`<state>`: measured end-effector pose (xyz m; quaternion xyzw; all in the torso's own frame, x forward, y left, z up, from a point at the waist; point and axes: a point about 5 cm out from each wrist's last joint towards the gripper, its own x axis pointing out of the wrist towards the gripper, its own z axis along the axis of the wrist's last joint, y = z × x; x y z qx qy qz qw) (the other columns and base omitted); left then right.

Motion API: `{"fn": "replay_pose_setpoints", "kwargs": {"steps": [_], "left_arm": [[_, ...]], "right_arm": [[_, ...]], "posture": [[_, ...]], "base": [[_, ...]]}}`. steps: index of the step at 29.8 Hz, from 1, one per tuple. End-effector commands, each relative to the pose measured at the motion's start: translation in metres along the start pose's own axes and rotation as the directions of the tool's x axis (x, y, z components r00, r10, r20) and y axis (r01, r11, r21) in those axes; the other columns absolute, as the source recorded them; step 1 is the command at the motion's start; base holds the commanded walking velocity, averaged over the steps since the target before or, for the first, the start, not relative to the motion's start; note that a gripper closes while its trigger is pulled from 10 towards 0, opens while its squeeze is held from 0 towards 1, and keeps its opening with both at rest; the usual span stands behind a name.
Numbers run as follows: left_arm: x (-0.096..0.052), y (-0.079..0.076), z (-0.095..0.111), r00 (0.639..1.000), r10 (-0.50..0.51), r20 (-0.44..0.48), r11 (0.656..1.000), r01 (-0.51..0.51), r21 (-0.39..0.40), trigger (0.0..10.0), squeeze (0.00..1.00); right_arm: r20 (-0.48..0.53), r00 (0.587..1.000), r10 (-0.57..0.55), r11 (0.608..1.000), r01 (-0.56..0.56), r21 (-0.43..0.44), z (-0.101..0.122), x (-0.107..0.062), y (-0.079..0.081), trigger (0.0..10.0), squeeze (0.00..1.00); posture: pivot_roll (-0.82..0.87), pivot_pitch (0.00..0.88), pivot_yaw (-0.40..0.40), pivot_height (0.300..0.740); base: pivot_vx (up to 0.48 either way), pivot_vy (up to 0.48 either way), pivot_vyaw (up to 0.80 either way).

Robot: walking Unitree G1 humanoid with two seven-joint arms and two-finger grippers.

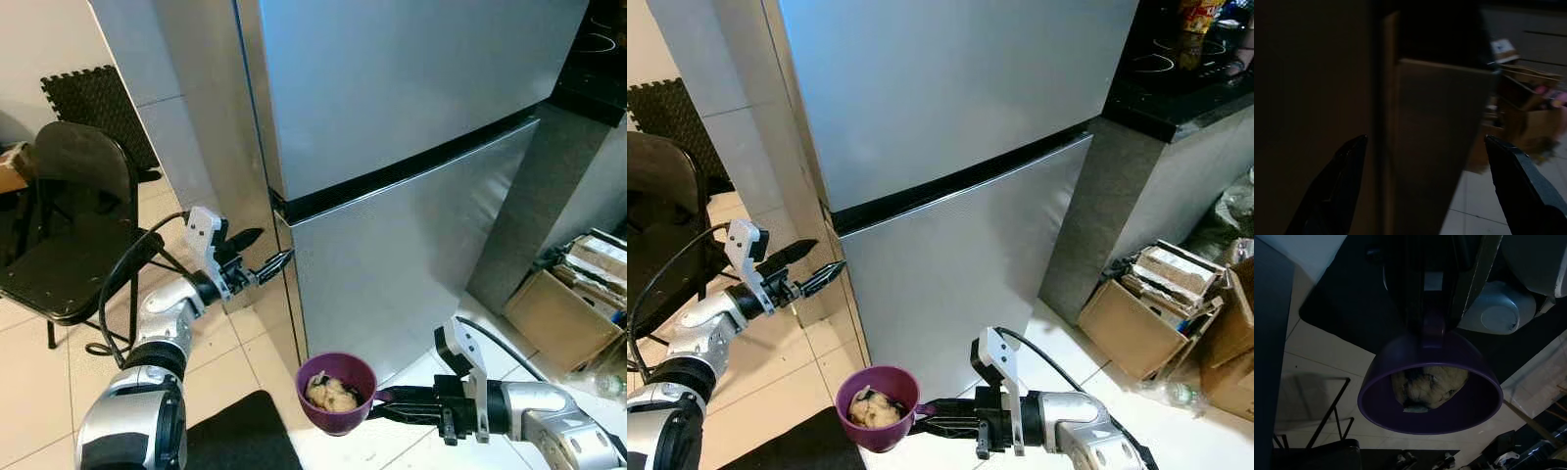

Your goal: Restocking fridge

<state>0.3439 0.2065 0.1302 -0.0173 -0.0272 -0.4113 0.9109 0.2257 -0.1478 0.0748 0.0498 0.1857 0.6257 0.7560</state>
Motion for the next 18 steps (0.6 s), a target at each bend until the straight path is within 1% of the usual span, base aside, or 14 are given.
{"fn": "replay_pose_setpoints", "kwargs": {"steps": [1,2,3,5,11,15,18], "left_arm": [[0.004,-0.002,0.004,0.998,-0.057,0.002,0.998,0.057,-0.007,10.0,0.00],[0.004,-0.003,0.004,0.997,-0.080,0.002,0.997,0.080,-0.015,10.0,0.00],[0.004,-0.003,0.004,0.997,-0.080,0.002,0.997,0.080,-0.015,10.0,0.00],[0.007,-0.009,0.002,0.988,-0.155,-0.016,0.988,0.154,-0.025,10.0,0.00],[0.008,-0.009,0.003,0.985,-0.168,-0.030,0.986,0.168,-0.005,10.0,0.00],[0.013,-0.010,0.003,0.989,-0.141,-0.044,0.989,0.142,0.029,10.0,0.00],[0.015,-0.012,0.001,0.989,-0.142,-0.050,0.989,0.144,0.036,10.0,0.00]], "right_arm": [[0.010,1.000,0.011,1.000,-0.010,-0.022,0.005,0.000,0.003,10.0,0.00],[0.010,1.000,0.010,1.000,-0.009,-0.021,0.005,0.000,0.003,10.0,0.00],[0.010,1.000,0.010,1.000,-0.009,-0.021,0.005,0.000,0.003,10.0,0.00],[0.010,1.000,0.008,1.000,-0.008,-0.022,0.006,0.001,0.003,10.0,0.00],[0.011,1.000,0.005,1.000,-0.005,-0.027,0.007,0.002,0.002,10.0,0.00],[0.010,1.000,0.002,1.000,-0.002,-0.029,0.007,0.001,0.001,10.0,0.00],[0.009,1.000,0.002,1.000,-0.002,-0.030,0.007,0.002,0.001,10.0,0.00]], "posture": [[-0.07,0.000,0.034,0.740],[-0.07,0.000,0.034,0.740],[-0.07,0.000,0.034,0.740],[-0.07,0.000,0.033,0.740],[-0.07,0.000,0.030,0.740],[-0.06,0.000,0.027,0.740],[-0.06,0.000,0.027,0.740]], "base": [[0.000,0.000,0.00],[0.000,0.000,0.00],[0.000,0.000,0.00],[0.000,0.000,0.00],[0.000,0.000,0.00],[0.000,0.000,0.00],[0.000,0.000,0.00]]}}
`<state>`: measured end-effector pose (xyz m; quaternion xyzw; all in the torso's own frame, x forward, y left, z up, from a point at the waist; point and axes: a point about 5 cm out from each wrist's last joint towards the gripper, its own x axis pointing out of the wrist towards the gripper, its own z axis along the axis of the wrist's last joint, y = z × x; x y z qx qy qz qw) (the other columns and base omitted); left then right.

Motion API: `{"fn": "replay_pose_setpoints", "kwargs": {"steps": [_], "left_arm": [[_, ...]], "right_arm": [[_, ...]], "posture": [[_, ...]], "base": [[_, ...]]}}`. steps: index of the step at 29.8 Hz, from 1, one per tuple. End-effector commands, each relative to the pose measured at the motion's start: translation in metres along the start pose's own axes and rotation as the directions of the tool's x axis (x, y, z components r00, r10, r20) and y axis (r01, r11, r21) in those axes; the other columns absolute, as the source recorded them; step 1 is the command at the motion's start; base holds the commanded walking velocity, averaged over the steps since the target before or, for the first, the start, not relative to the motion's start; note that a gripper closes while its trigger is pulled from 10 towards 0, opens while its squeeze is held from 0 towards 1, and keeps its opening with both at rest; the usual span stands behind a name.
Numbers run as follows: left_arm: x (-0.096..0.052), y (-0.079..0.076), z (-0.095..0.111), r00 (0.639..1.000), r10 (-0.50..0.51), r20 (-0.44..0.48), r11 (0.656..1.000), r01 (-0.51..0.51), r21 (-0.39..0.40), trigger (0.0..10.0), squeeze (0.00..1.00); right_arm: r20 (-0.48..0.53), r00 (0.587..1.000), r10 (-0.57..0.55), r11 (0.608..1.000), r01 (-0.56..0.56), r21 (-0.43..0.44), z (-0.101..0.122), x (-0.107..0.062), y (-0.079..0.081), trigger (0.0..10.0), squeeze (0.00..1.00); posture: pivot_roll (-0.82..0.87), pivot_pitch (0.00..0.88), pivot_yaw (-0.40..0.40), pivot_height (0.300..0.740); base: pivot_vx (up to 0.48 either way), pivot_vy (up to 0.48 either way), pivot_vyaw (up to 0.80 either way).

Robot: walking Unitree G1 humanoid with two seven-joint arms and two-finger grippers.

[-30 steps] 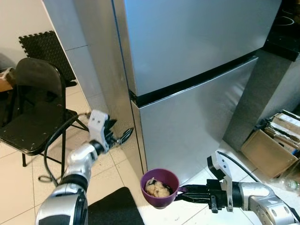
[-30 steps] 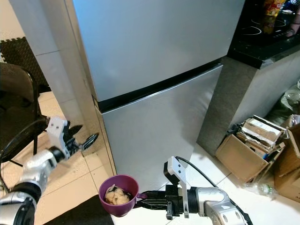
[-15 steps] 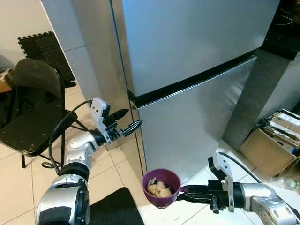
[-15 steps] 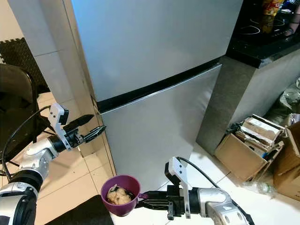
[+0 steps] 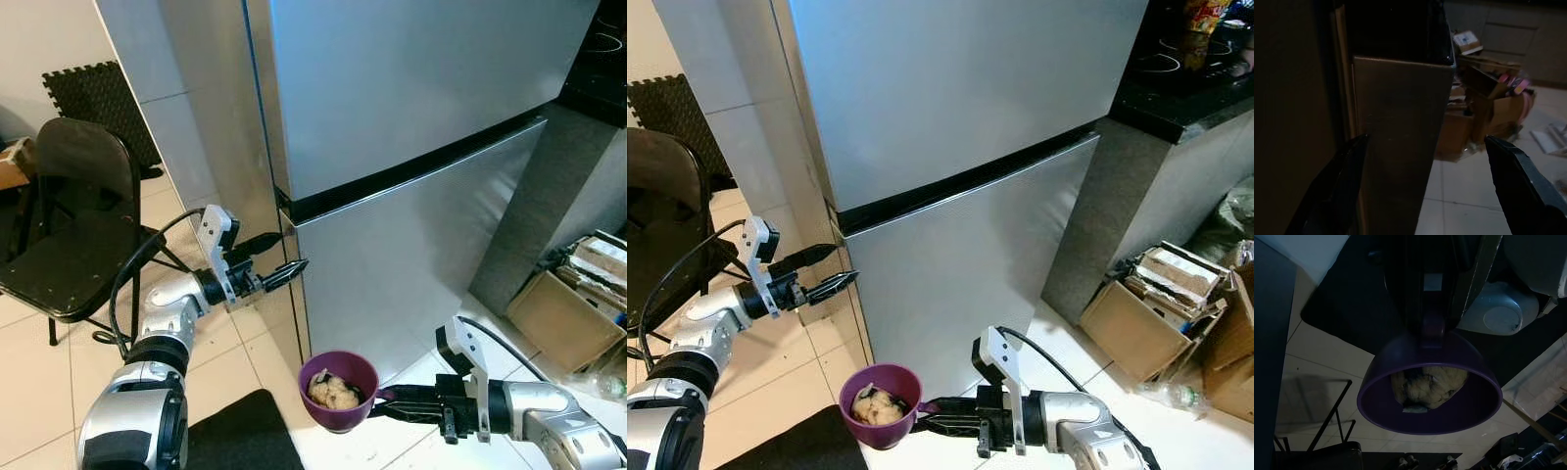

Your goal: Restocking fridge

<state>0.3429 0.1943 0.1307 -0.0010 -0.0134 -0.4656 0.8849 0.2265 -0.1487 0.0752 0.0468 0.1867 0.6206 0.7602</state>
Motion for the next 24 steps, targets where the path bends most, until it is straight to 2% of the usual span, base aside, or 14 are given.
{"fn": "replay_pose_setpoints", "kwargs": {"steps": [1,4,5,9,12,13,16,19,21,24], "left_arm": [[0.010,-0.006,0.000,0.999,-0.034,-0.007,0.999,0.035,0.021,10.0,0.00],[0.018,-0.012,-0.003,0.998,-0.056,0.001,0.998,0.056,0.018,10.0,0.00],[0.026,-0.016,-0.003,0.998,-0.063,0.016,0.998,0.062,0.023,10.0,0.00],[0.031,-0.019,-0.001,0.996,-0.079,0.033,0.997,0.078,0.024,10.0,0.00],[0.042,-0.029,0.002,0.983,-0.167,0.070,0.986,0.166,0.017,10.0,0.00],[0.042,-0.029,0.002,0.983,-0.167,0.070,0.986,0.166,0.017,10.0,0.00],[0.052,-0.042,0.005,0.959,-0.266,0.100,0.964,0.265,0.015,10.0,0.00],[0.055,-0.047,0.004,0.949,-0.300,0.100,0.954,0.299,0.018,10.0,0.00],[0.060,-0.056,0.002,0.931,-0.353,0.094,0.935,0.353,0.021,10.0,0.00],[0.061,-0.058,0.002,0.927,-0.364,0.093,0.931,0.363,0.021,10.0,0.00]], "right_arm": [[0.013,1.000,0.017,0.999,-0.017,-0.029,0.006,0.003,0.002,10.0,0.00],[0.015,1.000,0.019,0.999,-0.019,-0.031,0.007,0.003,0.002,10.0,0.00],[0.015,1.000,0.023,0.999,-0.023,-0.033,0.007,0.004,0.002,10.0,0.00],[0.014,1.000,0.026,0.999,-0.026,-0.033,0.008,0.004,0.002,10.0,0.00],[0.014,0.999,0.030,0.999,-0.030,-0.034,0.008,0.004,0.003,10.0,0.00],[0.014,0.999,0.030,0.999,-0.030,-0.034,0.008,0.004,0.003,10.0,0.00],[0.013,0.999,0.033,0.999,-0.032,-0.033,0.008,0.004,0.003,10.0,0.00],[0.012,0.999,0.034,0.999,-0.033,-0.032,0.008,0.004,0.003,10.0,0.00],[0.013,0.999,0.036,0.999,-0.035,-0.032,0.007,0.004,0.004,10.0,0.00],[0.013,0.999,0.036,0.999,-0.036,-0.032,0.007,0.005,0.004,10.0,0.00]], "posture": [[-0.06,0.000,0.026,0.740],[-0.06,0.000,0.025,0.740],[-0.06,0.000,0.025,0.740],[-0.06,0.000,0.025,0.740],[-0.06,0.000,0.021,0.740],[-0.06,0.000,0.021,0.740],[-0.05,0.000,0.020,0.740],[-0.05,0.000,0.021,0.740],[-0.05,0.000,0.020,0.740],[-0.06,0.000,0.021,0.740]], "base": [[0.000,0.000,0.00],[0.000,0.000,0.00],[0.000,0.000,0.00],[0.000,0.000,0.00],[0.000,0.000,0.00],[0.000,0.000,0.00],[0.000,0.000,0.00],[0.000,0.000,0.00],[0.000,0.000,0.00],[0.000,0.000,0.00]]}}
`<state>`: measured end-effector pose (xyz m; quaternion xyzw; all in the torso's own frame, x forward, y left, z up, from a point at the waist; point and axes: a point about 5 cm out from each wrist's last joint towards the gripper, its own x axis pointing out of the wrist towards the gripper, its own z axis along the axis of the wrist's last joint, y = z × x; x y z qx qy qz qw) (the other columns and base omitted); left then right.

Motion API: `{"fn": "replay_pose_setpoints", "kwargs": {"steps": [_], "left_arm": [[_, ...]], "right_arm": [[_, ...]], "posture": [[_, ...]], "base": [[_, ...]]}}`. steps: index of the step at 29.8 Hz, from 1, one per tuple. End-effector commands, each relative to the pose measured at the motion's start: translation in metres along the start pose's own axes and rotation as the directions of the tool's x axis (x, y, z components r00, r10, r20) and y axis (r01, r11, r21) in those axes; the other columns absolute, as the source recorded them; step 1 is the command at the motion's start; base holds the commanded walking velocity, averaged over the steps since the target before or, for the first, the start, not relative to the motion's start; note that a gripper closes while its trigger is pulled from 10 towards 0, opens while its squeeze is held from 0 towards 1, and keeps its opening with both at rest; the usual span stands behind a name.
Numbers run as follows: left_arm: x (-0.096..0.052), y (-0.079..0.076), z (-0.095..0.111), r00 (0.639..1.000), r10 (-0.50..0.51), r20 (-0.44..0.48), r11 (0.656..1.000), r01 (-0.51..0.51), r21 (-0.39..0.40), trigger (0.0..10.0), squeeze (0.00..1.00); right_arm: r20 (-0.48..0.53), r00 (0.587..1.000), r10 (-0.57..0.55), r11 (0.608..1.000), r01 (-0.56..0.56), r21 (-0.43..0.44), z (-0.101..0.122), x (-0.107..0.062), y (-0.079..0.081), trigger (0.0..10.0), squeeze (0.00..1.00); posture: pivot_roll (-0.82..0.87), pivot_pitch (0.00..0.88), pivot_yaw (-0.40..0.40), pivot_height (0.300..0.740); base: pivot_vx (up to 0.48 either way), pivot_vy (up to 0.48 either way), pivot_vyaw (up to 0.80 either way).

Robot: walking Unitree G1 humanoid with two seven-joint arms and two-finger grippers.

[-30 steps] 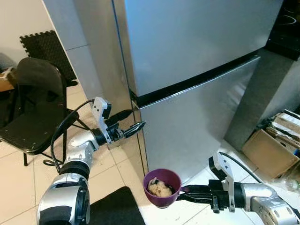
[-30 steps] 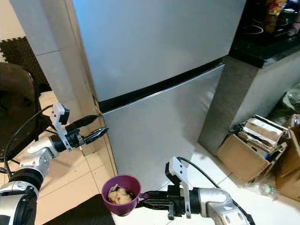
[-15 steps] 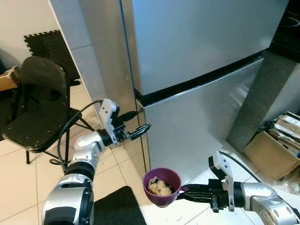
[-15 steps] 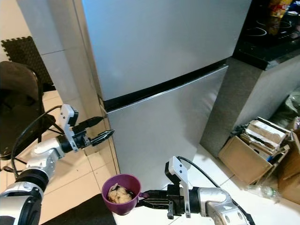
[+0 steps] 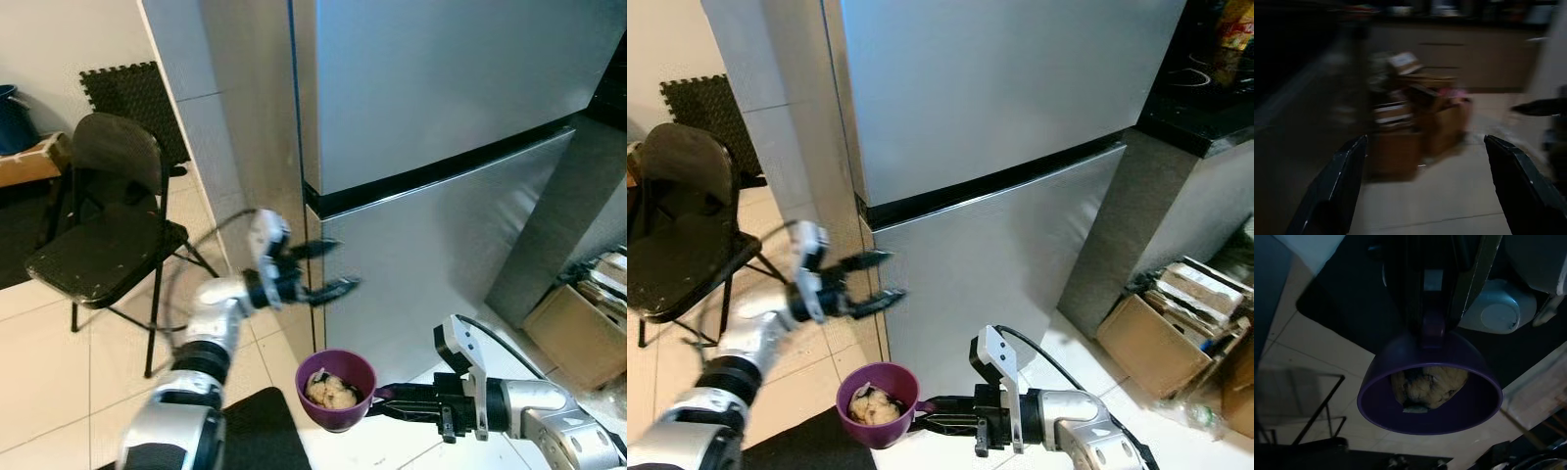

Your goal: Restocking fridge

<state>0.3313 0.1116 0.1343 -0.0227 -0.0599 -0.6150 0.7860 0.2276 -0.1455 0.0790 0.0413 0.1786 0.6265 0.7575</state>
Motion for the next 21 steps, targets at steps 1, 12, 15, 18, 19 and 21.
{"fn": "replay_pose_setpoints", "kwargs": {"steps": [1,12,15,18,19,21], "left_arm": [[0.000,-0.002,-0.001,1.000,-0.015,-0.010,1.000,0.015,0.000,10.0,0.00],[-0.023,0.000,-0.003,0.997,-0.008,-0.079,0.999,0.005,-0.035,10.0,0.00],[-0.042,-0.005,-0.014,0.970,-0.051,-0.238,0.998,0.042,-0.042,10.0,0.00],[-0.056,-0.004,-0.023,0.926,-0.026,-0.377,1.000,0.018,-0.025,10.0,0.00],[-0.063,-0.004,-0.027,0.896,-0.017,-0.445,1.000,0.017,-0.005,10.0,0.00],[-0.068,-0.003,-0.030,0.872,-0.002,-0.490,1.000,0.011,0.015,10.0,0.00]], "right_arm": [[0.009,1.000,0.025,1.000,-0.025,-0.011,0.003,0.002,0.003,10.0,0.00],[0.007,1.000,0.023,1.000,-0.023,-0.008,0.002,0.003,0.003,10.0,0.00],[0.006,1.000,0.025,1.000,-0.025,-0.009,0.002,0.004,0.003,10.0,0.00],[0.006,1.000,0.025,1.000,-0.025,-0.010,0.002,0.005,0.003,10.0,0.00],[0.006,1.000,0.025,1.000,-0.025,-0.009,0.002,0.005,0.003,10.0,0.00],[0.005,1.000,0.024,1.000,-0.024,-0.009,0.002,0.005,0.003,10.0,0.00]], "posture": [[-0.06,0.000,0.021,0.740],[-0.06,0.000,0.025,0.740],[-0.05,0.000,0.025,0.740],[-0.05,0.000,0.025,0.740],[-0.06,0.000,0.026,0.740],[-0.06,0.000,0.027,0.740]], "base": [[0.000,0.000,0.00],[0.000,0.000,0.00],[0.000,0.000,0.00],[0.000,0.000,0.00],[0.000,0.000,0.00],[0.000,0.000,0.00]]}}
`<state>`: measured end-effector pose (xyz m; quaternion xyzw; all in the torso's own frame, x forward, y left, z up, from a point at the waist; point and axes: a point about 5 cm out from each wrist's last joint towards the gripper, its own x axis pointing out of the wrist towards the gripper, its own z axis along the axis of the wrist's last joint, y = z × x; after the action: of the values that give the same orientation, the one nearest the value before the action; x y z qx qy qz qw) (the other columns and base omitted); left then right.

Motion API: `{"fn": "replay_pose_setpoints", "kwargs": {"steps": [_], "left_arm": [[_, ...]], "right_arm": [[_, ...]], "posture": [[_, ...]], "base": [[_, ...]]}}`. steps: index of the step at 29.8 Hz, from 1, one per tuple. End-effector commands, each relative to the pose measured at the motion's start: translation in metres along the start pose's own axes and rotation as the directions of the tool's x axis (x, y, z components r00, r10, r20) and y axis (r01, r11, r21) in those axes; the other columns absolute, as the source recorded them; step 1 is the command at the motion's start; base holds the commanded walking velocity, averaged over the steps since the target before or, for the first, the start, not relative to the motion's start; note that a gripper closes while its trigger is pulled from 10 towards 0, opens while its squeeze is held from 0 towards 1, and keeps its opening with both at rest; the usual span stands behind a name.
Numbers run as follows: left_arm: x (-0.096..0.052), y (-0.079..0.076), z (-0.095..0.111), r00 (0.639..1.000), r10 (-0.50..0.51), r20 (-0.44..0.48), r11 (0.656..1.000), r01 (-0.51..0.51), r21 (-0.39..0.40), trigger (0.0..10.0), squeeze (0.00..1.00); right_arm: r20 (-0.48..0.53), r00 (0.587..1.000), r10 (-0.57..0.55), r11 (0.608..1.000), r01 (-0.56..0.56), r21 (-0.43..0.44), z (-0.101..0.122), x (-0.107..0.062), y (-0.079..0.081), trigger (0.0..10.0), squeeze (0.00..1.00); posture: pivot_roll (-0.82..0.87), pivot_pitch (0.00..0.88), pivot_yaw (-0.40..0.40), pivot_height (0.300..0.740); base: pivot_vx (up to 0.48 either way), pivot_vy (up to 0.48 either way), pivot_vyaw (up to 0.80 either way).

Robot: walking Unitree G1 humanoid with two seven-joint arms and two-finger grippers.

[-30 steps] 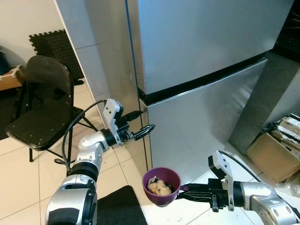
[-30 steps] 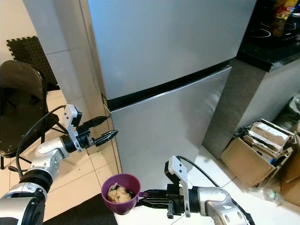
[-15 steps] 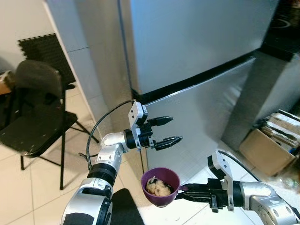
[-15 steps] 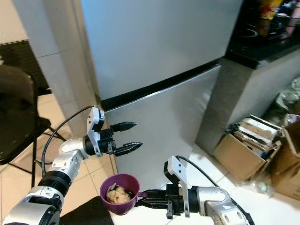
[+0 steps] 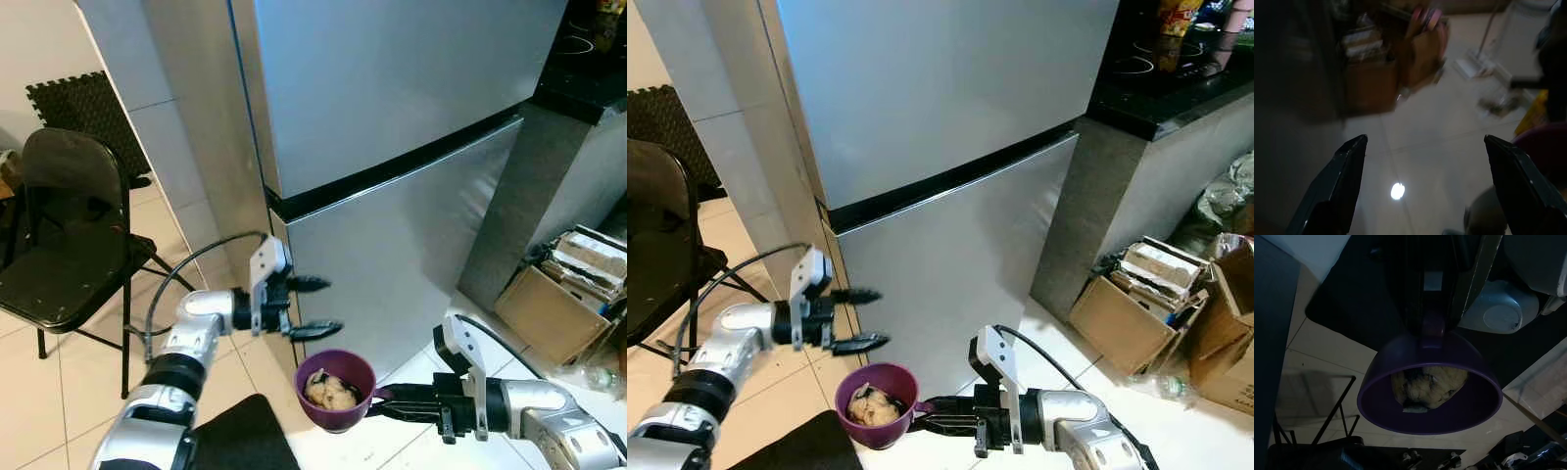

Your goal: Restocking fridge

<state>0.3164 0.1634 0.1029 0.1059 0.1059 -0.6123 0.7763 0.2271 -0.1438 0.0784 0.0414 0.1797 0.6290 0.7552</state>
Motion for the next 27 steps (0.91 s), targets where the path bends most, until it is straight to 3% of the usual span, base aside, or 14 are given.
{"fn": "replay_pose_setpoints", "kwargs": {"steps": [1,4,6,10,21,24,27], "left_arm": [[-0.013,0.002,-0.012,0.991,0.042,-0.127,0.999,-0.040,0.018,10.0,0.00],[-0.019,0.007,-0.014,0.977,0.097,-0.189,0.995,-0.090,0.043,10.0,0.00],[-0.028,0.016,-0.017,0.931,0.207,-0.301,0.977,-0.181,0.112,10.0,0.00],[-0.036,0.027,-0.016,0.871,0.319,-0.374,0.945,-0.262,0.196,10.0,0.00],[-0.040,0.051,0.020,0.825,0.526,-0.204,0.837,-0.461,0.294,10.0,0.00],[-0.042,0.059,0.026,0.770,0.620,-0.154,0.770,-0.558,0.308,10.0,0.00],[-0.041,0.062,0.026,0.735,0.663,-0.139,0.733,-0.601,0.320,10.0,0.00]], "right_arm": [[0.007,1.000,0.017,1.000,-0.016,-0.010,0.002,0.003,0.002,10.0,0.00],[0.007,1.000,0.016,1.000,-0.016,-0.011,0.002,0.003,0.002,10.0,0.00],[0.007,1.000,0.013,1.000,-0.013,-0.011,0.002,0.003,0.002,10.0,0.00],[0.010,1.000,0.010,1.000,-0.010,-0.013,0.003,0.004,0.001,10.0,0.00],[0.013,1.000,0.005,1.000,-0.005,-0.016,0.003,0.003,0.001,10.0,0.00],[0.012,1.000,0.005,1.000,-0.005,-0.018,0.003,0.003,0.000,10.0,0.00],[0.011,1.000,0.005,1.000,-0.004,-0.019,0.003,0.003,0.000,10.0,0.00]], "posture": [[-0.06,0.000,0.028,0.740],[-0.06,0.000,0.029,0.740],[-0.06,0.000,0.031,0.740],[-0.07,0.000,0.038,0.740],[-0.05,0.000,0.032,0.740],[-0.05,0.000,0.031,0.740],[-0.05,0.000,0.030,0.740]], "base": [[0.000,0.000,0.00],[0.000,0.000,0.00],[0.000,0.000,0.00],[0.000,0.000,0.00],[0.000,0.000,0.00],[0.000,0.000,0.00],[0.000,0.000,0.00]]}}
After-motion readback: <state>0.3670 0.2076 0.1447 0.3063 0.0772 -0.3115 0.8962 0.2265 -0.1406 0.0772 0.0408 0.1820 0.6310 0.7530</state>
